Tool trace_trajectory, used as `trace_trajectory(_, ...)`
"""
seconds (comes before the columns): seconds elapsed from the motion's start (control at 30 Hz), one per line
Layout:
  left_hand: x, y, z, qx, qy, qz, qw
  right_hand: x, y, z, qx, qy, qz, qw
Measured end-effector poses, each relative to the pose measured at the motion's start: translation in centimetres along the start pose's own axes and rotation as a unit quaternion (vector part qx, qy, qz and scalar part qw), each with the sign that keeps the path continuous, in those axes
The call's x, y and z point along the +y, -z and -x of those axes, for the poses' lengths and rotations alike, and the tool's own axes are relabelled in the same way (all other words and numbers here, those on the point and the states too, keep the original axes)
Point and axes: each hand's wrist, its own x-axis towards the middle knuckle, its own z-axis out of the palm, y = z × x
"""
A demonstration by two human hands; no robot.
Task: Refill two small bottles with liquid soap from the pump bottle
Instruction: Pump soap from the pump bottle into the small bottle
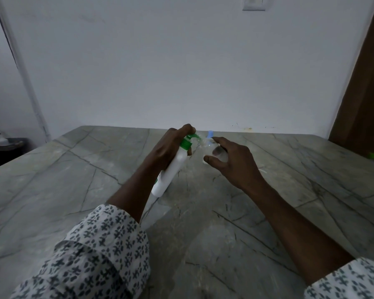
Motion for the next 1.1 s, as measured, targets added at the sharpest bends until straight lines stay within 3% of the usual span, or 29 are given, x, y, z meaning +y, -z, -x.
trace_trajectory(0.53,0.09,0.08,-0.06,-0.012,0.013,-0.013,1.000,0.41,-0.27,0.13,-0.001,-0.028,-0.033,0.999)
trace_trajectory(0.7,0.12,0.32,0.14,0.003,0.007,0.007,1.000,0.18,0.10,0.03,-0.036,-0.067,-0.143,0.987)
trace_trajectory(0.83,0.02,0.23,0.16,0.017,0.005,0.019,1.000,-0.18,0.17,0.25,-0.103,-0.129,-0.309,0.937)
trace_trajectory(1.1,0.28,0.37,0.15,0.022,0.009,0.032,0.999,0.35,0.14,-0.11,-0.093,-0.113,-0.251,0.957)
